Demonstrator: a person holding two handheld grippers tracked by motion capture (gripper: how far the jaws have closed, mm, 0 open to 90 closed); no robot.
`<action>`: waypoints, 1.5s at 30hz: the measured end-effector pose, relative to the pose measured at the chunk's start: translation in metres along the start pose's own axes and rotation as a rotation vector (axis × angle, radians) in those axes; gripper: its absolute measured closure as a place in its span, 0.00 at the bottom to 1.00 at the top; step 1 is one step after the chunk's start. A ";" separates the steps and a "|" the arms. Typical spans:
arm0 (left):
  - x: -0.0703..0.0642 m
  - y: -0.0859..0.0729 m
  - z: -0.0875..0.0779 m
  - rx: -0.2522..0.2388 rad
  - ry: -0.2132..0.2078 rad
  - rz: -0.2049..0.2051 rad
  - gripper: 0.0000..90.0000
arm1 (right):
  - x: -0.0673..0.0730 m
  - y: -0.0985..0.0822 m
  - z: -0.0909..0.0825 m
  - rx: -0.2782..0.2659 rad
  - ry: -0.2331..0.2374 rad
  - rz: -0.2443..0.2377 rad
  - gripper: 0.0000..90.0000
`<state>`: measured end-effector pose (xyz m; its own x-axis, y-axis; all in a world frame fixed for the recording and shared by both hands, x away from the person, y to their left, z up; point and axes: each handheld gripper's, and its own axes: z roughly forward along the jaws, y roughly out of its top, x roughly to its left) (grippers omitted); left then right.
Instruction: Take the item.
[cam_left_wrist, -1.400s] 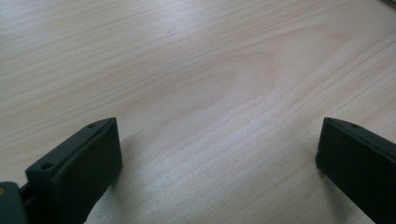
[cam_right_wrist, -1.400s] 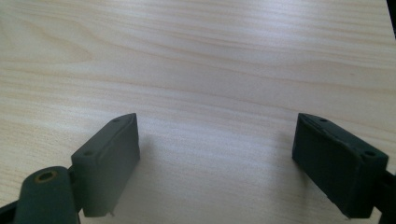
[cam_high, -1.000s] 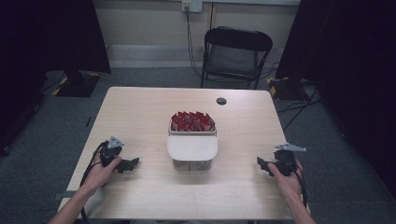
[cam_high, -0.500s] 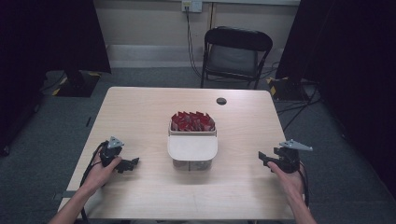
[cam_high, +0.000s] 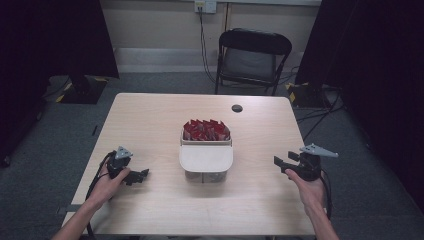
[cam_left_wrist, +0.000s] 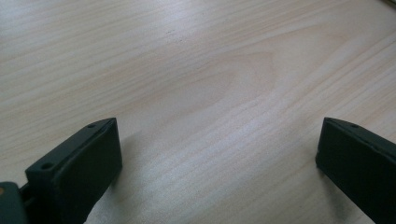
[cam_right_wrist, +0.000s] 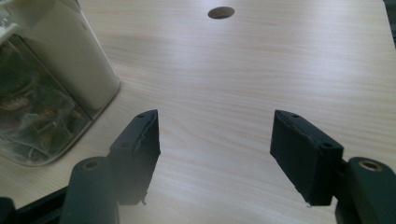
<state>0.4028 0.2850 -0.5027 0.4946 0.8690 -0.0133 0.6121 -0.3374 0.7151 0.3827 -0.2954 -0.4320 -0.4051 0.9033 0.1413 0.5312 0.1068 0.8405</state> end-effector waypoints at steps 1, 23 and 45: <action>0.000 0.000 0.000 0.000 0.001 -0.001 0.00 | 0.001 0.001 0.000 -0.001 0.008 -0.002 0.37; 0.000 0.000 0.000 0.000 0.000 -0.001 0.00 | 0.032 0.038 0.005 -0.060 0.110 -0.037 0.42; 0.000 0.000 0.000 0.000 0.000 -0.001 0.00 | 0.066 0.072 0.025 -0.105 0.255 -0.070 0.55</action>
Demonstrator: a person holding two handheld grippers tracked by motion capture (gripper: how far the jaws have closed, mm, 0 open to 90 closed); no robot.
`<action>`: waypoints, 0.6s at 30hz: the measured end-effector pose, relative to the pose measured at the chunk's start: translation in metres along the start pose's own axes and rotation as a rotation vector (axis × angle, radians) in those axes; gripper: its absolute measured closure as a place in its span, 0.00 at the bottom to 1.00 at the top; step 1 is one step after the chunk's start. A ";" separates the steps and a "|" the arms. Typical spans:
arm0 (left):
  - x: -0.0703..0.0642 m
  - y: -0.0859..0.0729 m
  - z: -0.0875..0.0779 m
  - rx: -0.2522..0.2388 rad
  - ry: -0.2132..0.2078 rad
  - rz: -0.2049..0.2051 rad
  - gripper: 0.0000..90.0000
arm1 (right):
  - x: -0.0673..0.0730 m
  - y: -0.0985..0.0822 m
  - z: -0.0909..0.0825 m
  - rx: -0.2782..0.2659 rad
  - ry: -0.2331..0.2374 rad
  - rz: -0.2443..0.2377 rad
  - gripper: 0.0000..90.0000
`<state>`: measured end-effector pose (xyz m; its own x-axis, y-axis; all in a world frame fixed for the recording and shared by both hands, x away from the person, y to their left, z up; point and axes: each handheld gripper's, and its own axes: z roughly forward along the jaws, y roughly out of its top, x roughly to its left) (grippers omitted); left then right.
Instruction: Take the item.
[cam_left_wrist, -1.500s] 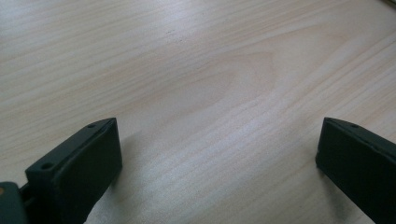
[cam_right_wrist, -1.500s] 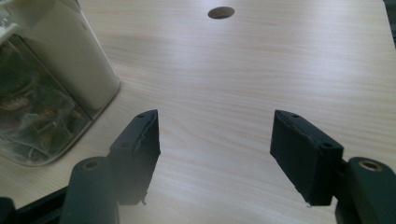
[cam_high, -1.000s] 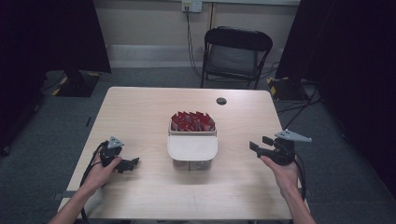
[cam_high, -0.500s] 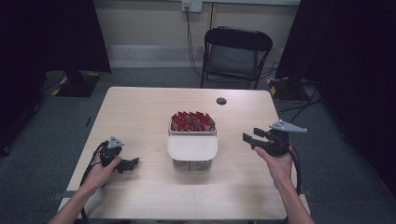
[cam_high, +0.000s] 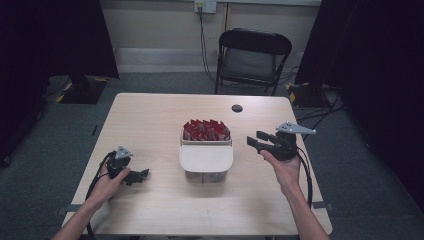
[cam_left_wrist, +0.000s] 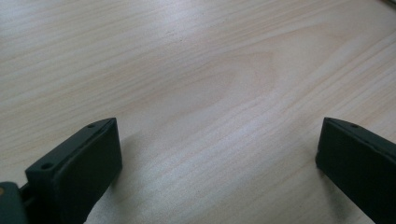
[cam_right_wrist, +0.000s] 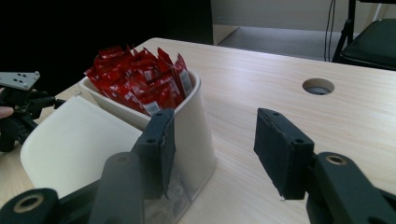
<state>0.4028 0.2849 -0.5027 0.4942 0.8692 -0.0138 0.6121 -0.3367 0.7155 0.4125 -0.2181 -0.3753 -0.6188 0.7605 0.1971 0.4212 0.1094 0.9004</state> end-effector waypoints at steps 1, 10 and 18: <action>0.000 0.000 0.000 0.002 -0.002 0.001 0.00 | 0.001 0.002 0.001 -0.003 0.006 -0.003 0.56; 0.000 -0.001 -0.001 0.002 -0.003 0.006 0.00 | 0.015 0.012 0.018 -0.006 0.055 -0.019 0.57; -0.001 -0.001 -0.001 -0.001 -0.004 0.002 0.00 | 0.027 0.016 0.036 0.009 0.106 -0.043 0.63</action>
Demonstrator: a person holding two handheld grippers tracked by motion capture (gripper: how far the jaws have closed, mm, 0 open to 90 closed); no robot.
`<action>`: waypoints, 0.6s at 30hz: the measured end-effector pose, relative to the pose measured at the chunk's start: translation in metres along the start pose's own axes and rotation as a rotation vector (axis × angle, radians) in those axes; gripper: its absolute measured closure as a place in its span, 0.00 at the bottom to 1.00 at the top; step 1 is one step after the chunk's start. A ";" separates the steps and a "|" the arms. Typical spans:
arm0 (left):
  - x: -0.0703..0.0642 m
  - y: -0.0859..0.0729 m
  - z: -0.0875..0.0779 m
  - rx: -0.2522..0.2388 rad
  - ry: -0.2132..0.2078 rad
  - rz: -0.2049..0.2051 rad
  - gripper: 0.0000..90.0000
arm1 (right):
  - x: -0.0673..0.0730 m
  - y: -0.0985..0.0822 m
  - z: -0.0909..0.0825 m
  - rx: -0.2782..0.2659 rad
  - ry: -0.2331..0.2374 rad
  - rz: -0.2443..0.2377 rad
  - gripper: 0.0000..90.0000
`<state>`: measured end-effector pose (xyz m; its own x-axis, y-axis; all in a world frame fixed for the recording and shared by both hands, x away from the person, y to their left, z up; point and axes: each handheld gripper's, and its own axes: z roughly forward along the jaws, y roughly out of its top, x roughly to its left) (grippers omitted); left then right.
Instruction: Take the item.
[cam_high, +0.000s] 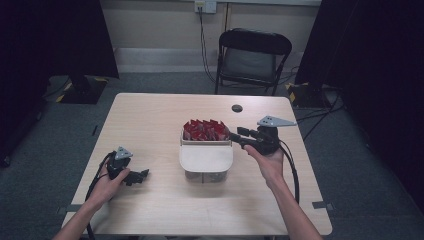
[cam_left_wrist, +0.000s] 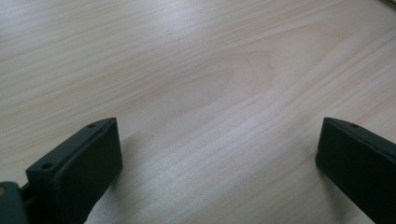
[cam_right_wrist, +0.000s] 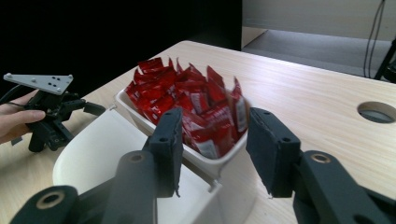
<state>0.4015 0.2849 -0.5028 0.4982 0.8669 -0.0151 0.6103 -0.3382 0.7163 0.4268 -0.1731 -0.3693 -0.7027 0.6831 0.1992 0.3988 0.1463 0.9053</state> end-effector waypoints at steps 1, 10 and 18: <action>0.000 0.000 0.000 0.000 0.000 0.000 0.00 | 0.000 0.000 0.000 0.000 0.000 0.000 0.63; 0.000 0.000 0.000 0.000 0.000 0.000 0.00 | 0.004 -0.002 0.019 0.037 0.011 -0.006 0.63; 0.000 0.000 -0.001 0.008 -0.002 0.008 0.00 | 0.002 -0.002 0.029 0.040 -0.015 0.014 0.60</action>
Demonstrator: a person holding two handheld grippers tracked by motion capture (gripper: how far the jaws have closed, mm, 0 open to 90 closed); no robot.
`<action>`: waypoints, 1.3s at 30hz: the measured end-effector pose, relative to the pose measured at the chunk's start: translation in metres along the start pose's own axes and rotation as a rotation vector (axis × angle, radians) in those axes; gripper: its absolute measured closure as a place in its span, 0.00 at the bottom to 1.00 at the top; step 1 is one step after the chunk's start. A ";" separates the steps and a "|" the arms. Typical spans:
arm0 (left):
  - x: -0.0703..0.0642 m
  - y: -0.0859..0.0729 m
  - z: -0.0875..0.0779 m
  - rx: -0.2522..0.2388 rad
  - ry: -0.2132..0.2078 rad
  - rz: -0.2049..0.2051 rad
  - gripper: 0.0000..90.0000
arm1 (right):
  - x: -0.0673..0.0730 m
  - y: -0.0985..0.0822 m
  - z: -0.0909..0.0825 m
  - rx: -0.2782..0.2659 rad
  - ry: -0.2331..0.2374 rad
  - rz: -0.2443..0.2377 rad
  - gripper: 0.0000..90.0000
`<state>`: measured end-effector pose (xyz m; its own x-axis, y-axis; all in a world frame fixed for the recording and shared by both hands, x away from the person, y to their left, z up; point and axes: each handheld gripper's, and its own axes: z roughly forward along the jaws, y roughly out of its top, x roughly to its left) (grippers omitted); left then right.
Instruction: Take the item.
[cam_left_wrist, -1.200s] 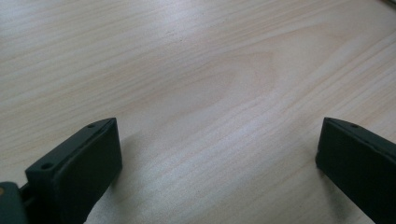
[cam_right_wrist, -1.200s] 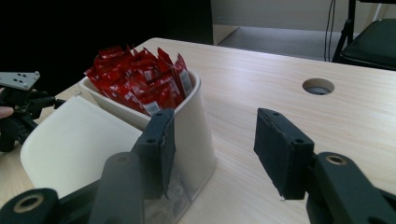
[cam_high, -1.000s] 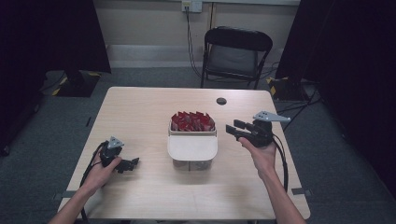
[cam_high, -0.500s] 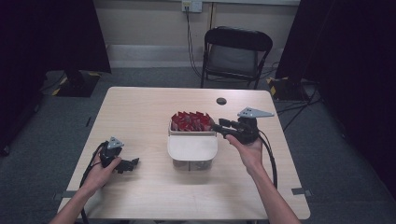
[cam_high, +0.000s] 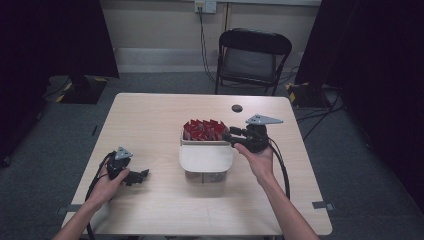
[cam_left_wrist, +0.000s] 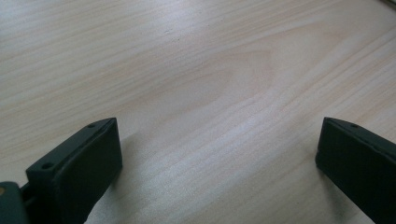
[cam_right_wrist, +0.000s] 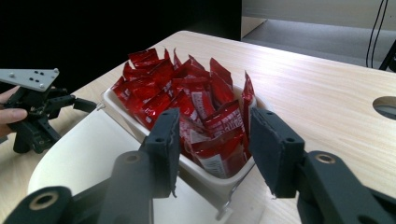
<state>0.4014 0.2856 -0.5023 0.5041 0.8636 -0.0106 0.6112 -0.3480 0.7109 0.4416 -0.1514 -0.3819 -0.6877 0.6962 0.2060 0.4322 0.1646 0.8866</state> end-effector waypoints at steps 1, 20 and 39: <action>0.000 0.000 0.000 0.000 0.000 0.000 0.00 | 0.000 0.000 0.001 0.003 -0.003 0.000 0.61; 0.000 0.000 0.000 -0.002 0.000 0.002 0.00 | -0.003 -0.002 -0.006 0.011 0.015 0.017 0.88; 0.000 0.000 0.000 -0.001 0.002 0.002 0.00 | -0.005 -0.001 -0.004 0.002 0.039 0.029 1.00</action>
<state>0.4010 0.2857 -0.5025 0.5044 0.8634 -0.0079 0.6094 -0.3495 0.7117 0.4419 -0.1579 -0.3818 -0.6972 0.6727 0.2479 0.4536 0.1461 0.8792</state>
